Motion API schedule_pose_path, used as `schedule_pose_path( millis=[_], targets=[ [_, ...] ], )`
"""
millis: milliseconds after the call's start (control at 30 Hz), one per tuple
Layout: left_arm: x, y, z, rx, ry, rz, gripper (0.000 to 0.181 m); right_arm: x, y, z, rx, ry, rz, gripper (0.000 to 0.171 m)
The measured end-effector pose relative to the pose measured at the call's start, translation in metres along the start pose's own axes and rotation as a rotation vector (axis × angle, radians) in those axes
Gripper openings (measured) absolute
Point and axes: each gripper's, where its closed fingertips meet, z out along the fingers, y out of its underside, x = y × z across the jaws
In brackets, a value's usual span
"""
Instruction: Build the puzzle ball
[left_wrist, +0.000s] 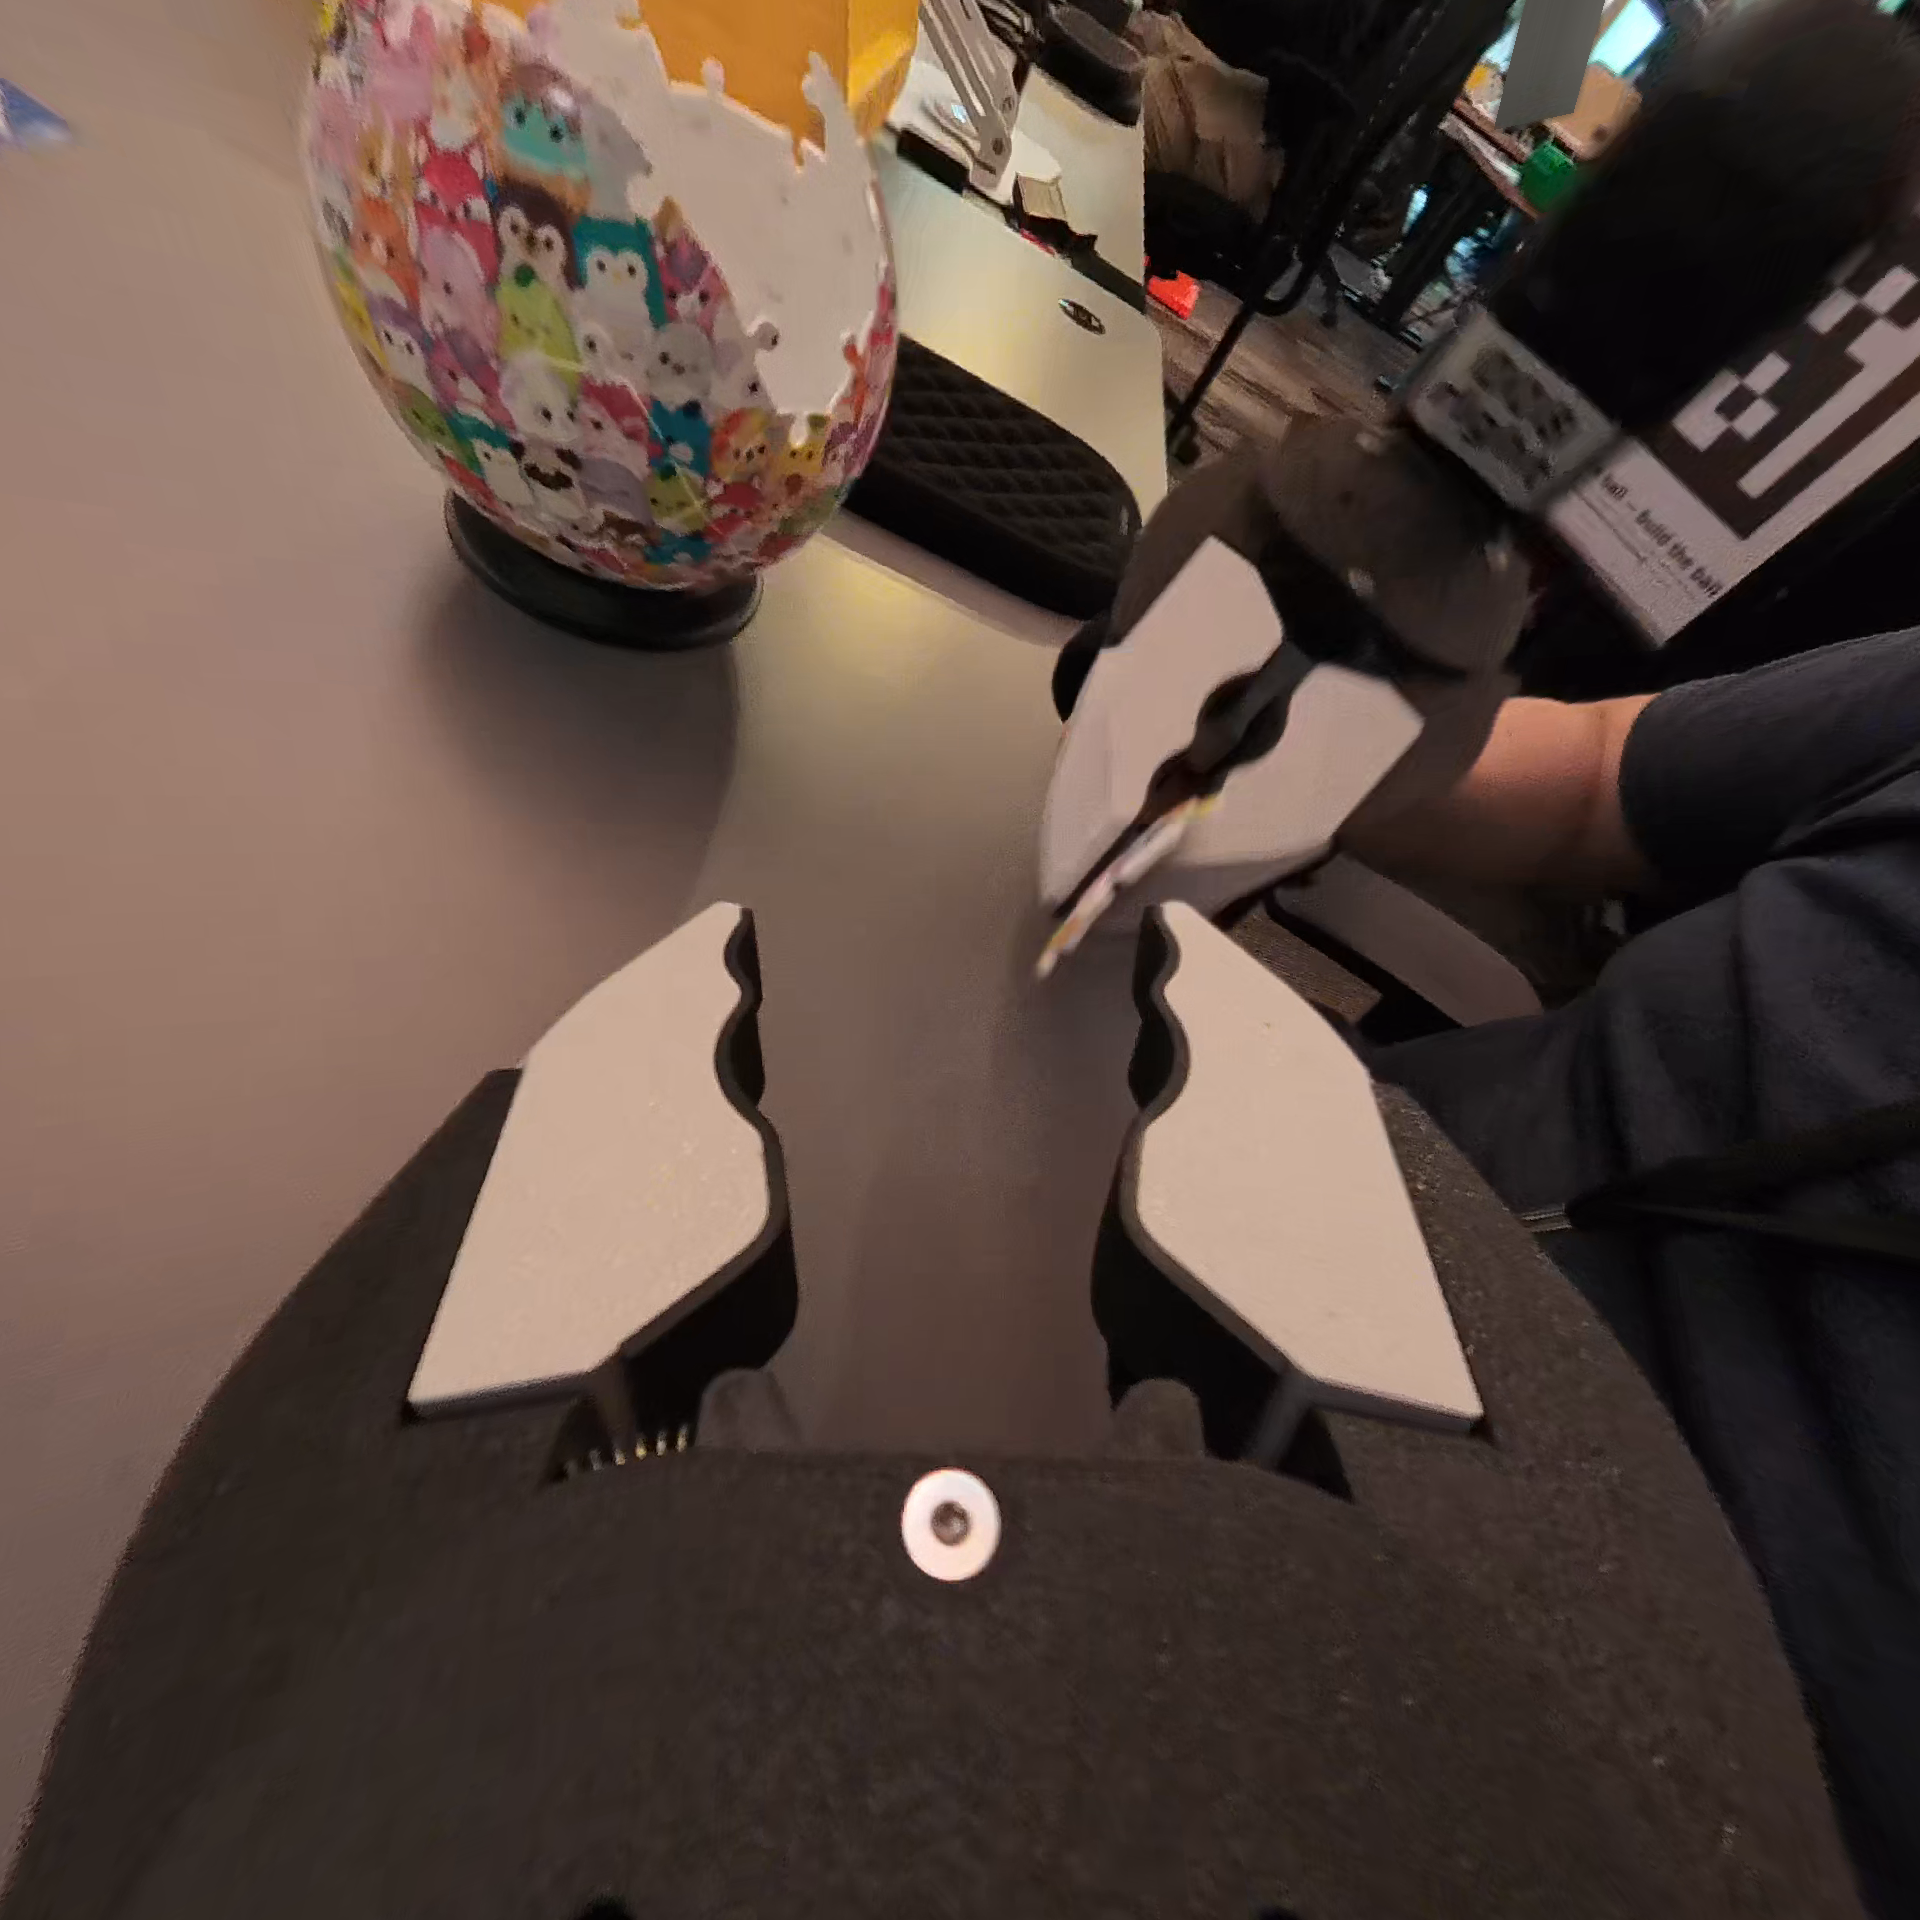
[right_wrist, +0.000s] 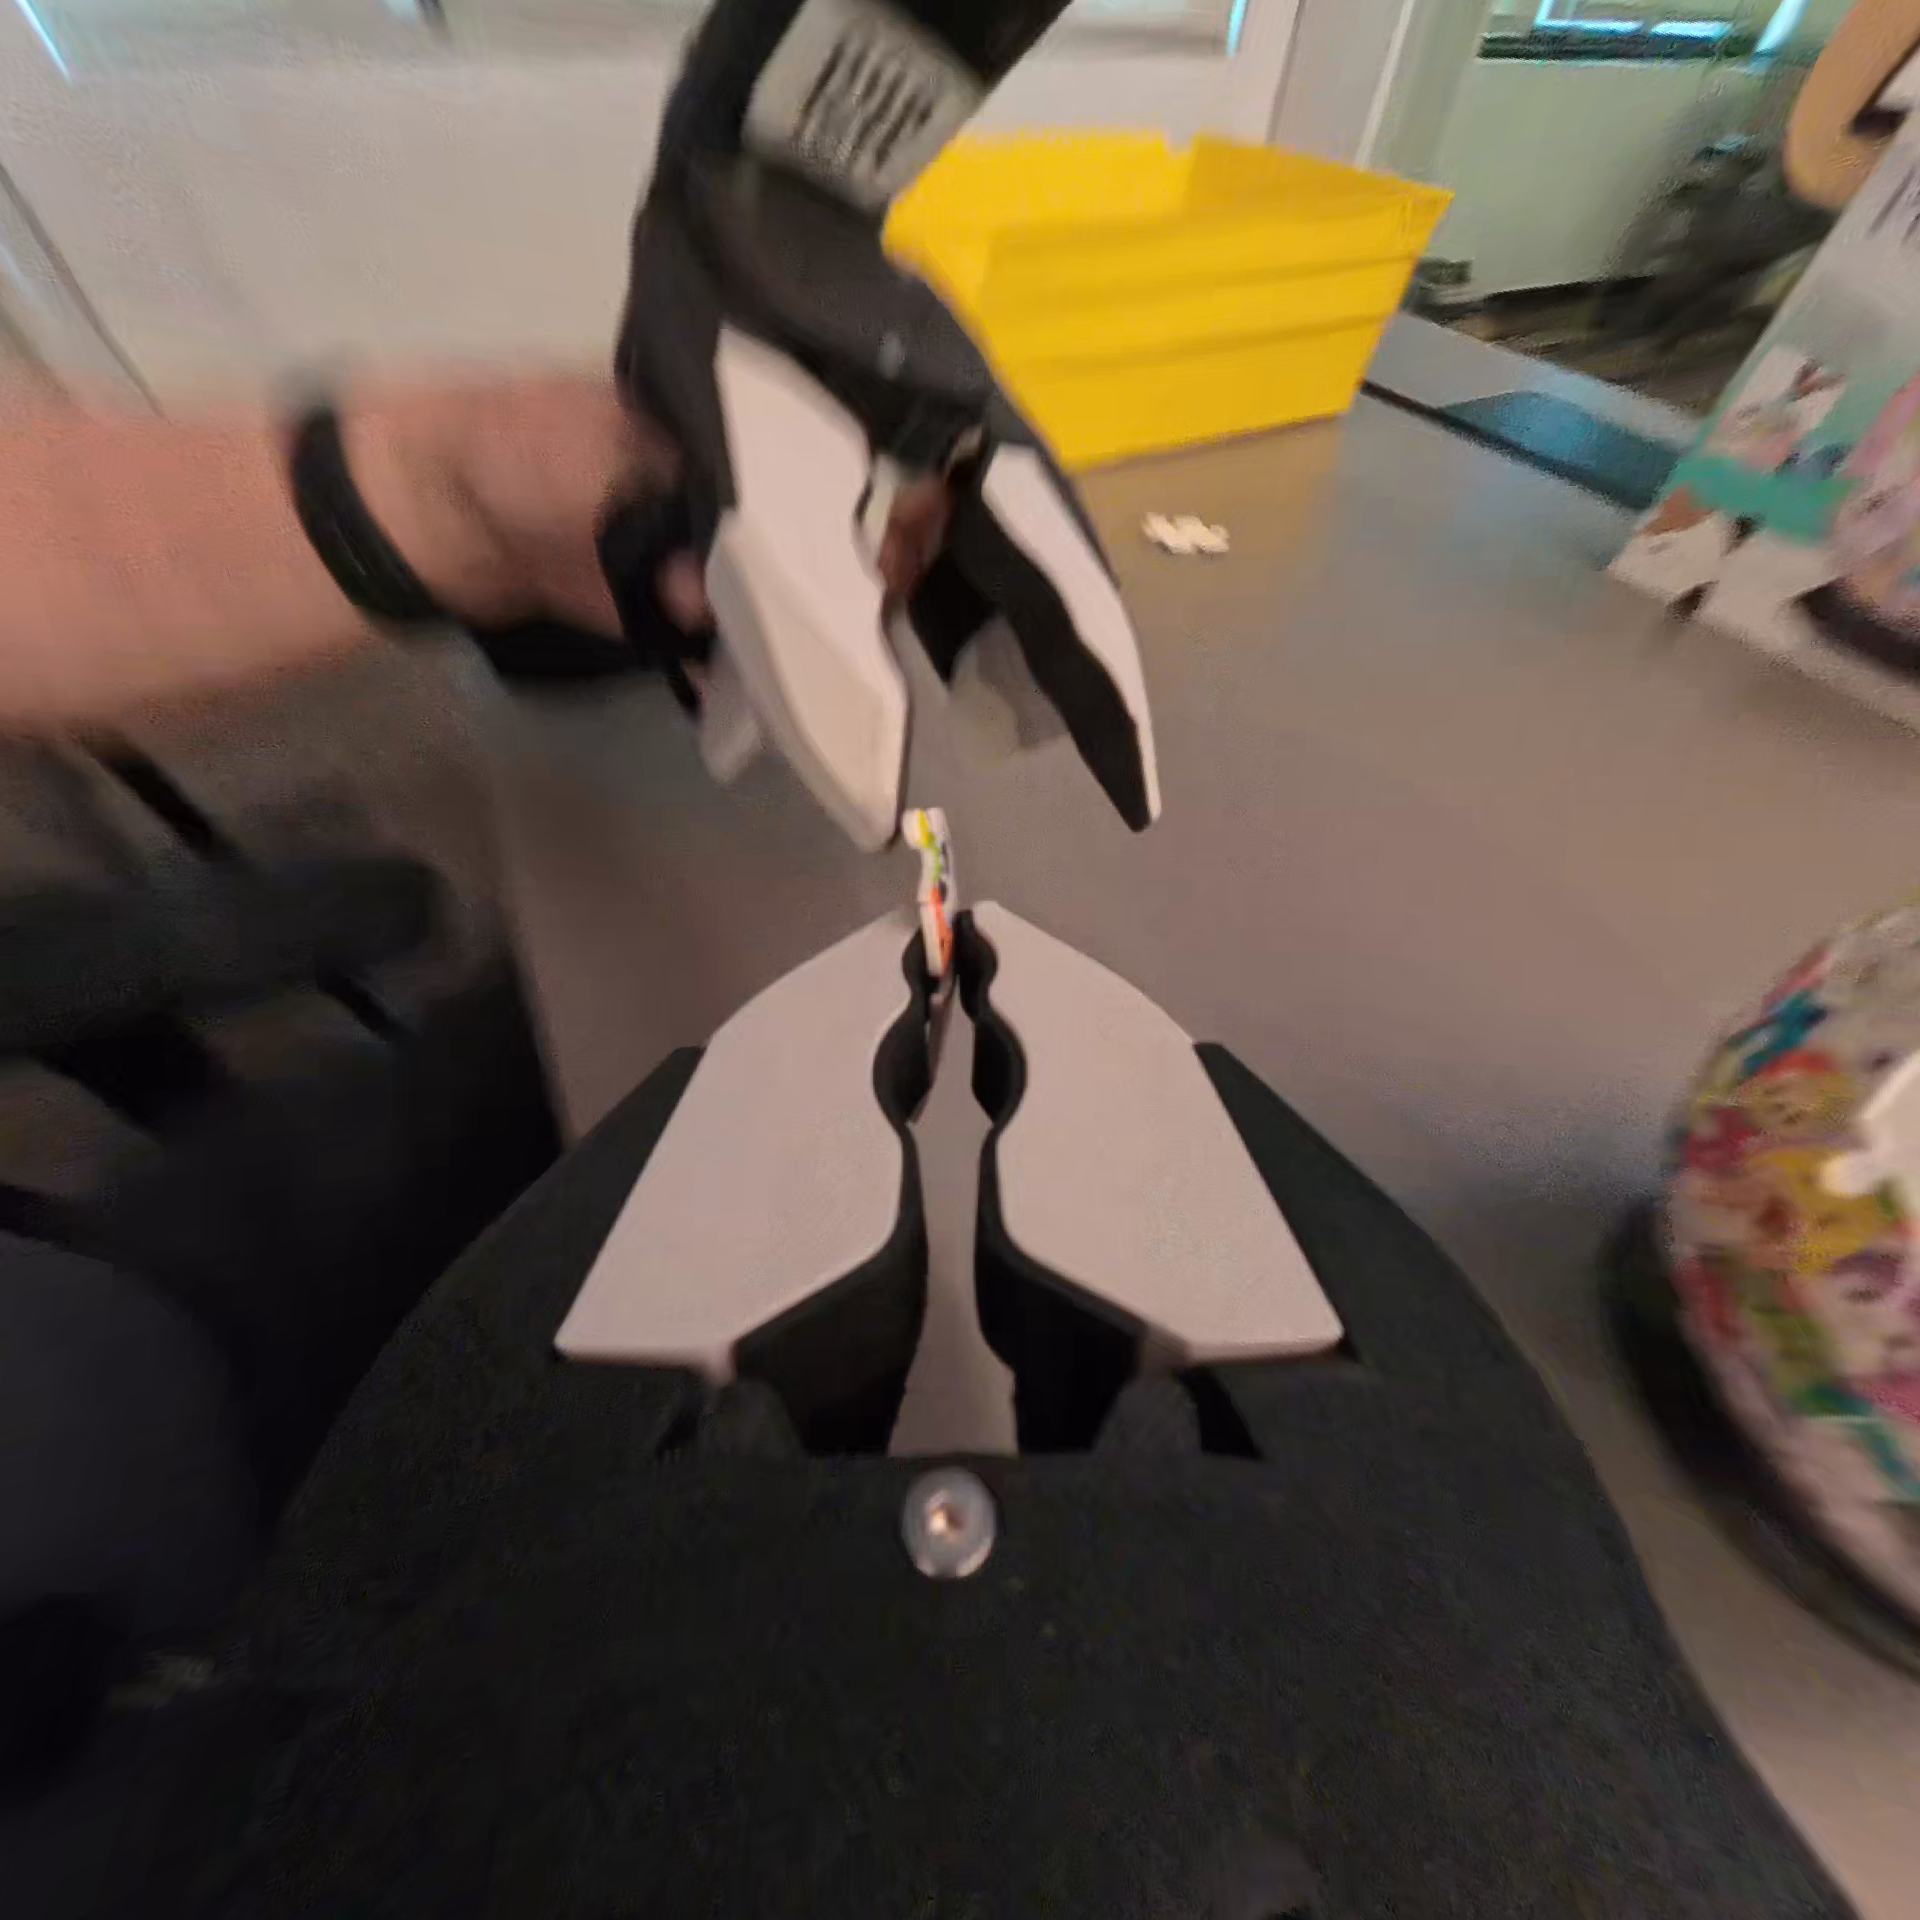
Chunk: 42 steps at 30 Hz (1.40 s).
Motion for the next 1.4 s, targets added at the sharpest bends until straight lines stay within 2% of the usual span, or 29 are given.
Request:
schedule_pose_path(
  millis=[67, 133, 333, 633, 800, 900, 1000, 1100, 1233, 1300, 1400],
  targets=[
    [0.015, -0.001, 0.0, 0.025, -0.002, 0.02, 0.064, -0.006, -0.025, -0.013, 0.148, -0.114, 0.261, 0.004],
    [0.035, -0.005, 0.005, 0.067, 0.03, 0.02, 0.059, -0.008, -0.042, -0.025, 0.25, -0.198, 0.429, 0.003],
    [0.076, -0.026, 0.012, 0.224, 0.114, -0.014, 0.038, -0.022, -0.063, -0.048, 0.384, -0.342, 0.641, 0.003],
    [0.1, -0.037, 0.018, 0.291, 0.283, -0.114, 0.003, -0.028, -0.062, -0.062, 0.415, -0.284, 0.494, 0.003],
    [0.099, -0.039, 0.022, 0.288, 0.259, -0.131, 0.002, -0.026, -0.061, -0.067, 0.425, -0.273, 0.448, 0.004],
    [0.091, -0.044, 0.018, 0.324, 0.226, -0.155, 0.002, -0.016, -0.069, -0.078, 0.489, -0.241, 0.441, 0.027],
    [0.086, -0.044, 0.013, 0.304, 0.223, -0.186, 0.002, 0.0, -0.07, -0.094, 0.5, -0.163, 0.403, 0.028],
    [0.081, -0.034, 0.013, 0.163, 0.184, -0.184, 0.002, 0.008, -0.071, -0.106, 0.409, -0.152, 0.33, 0.026],
    [0.079, -0.017, 0.017, -0.087, 0.13, -0.148, 0.002, 0.0, -0.069, -0.107, 0.126, -0.212, 0.207, 0.03],
    [0.08, -0.011, 0.02, -0.198, 0.113, -0.121, 0.002, -0.004, -0.063, -0.104, -0.037, -0.241, 0.18, 0.047],
    [0.08, 0.0, 0.024, -0.374, 0.099, -0.091, 0.002, -0.011, -0.048, -0.097, -0.268, -0.306, 0.126, 0.042]
  ],
)
